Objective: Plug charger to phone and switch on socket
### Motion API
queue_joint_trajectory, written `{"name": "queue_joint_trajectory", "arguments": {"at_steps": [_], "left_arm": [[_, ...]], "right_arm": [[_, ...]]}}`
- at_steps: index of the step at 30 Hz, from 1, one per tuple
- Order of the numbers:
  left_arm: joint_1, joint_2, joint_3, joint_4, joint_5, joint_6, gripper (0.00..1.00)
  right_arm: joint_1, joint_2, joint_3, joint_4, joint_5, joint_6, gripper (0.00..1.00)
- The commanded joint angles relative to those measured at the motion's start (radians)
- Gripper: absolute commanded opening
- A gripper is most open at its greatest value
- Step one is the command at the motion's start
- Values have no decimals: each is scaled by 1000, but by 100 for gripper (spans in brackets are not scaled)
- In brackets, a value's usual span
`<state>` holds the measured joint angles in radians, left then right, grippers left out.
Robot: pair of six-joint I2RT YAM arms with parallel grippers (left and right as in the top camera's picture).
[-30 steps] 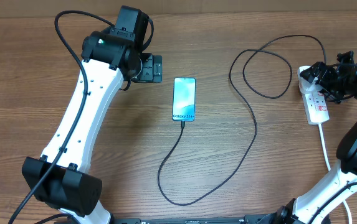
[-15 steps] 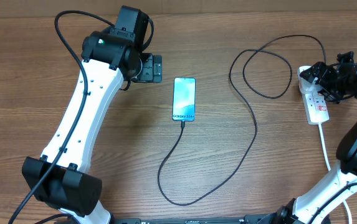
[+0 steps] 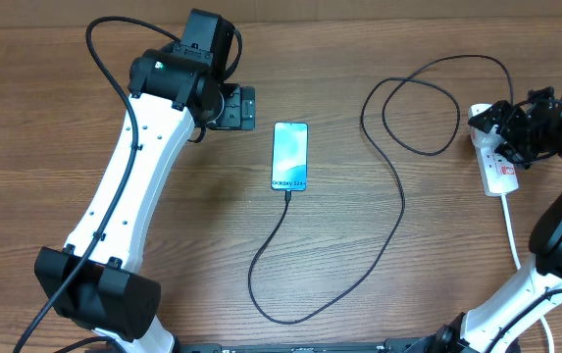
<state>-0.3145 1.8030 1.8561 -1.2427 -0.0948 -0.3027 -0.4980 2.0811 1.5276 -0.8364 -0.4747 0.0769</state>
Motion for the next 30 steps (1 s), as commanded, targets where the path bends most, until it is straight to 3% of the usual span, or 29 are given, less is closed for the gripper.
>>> {"name": "queue_joint_trajectory", "arguments": {"at_steps": [1,17,26,30], "left_arm": [[0,2,9,-2,-13,19,100],[0,2,9,-2,-13,19,100],[0,2,9,-2,-13,19,100],[0,2,9,-2,-13,19,99]], "right_arm": [[16,23,-36,-11,2,28,93],[-29,-21,27,-116,19,34,91],[-46,-263,39,-211,78,80,93],[-40,-406,39,-275,77,103,100]]}}
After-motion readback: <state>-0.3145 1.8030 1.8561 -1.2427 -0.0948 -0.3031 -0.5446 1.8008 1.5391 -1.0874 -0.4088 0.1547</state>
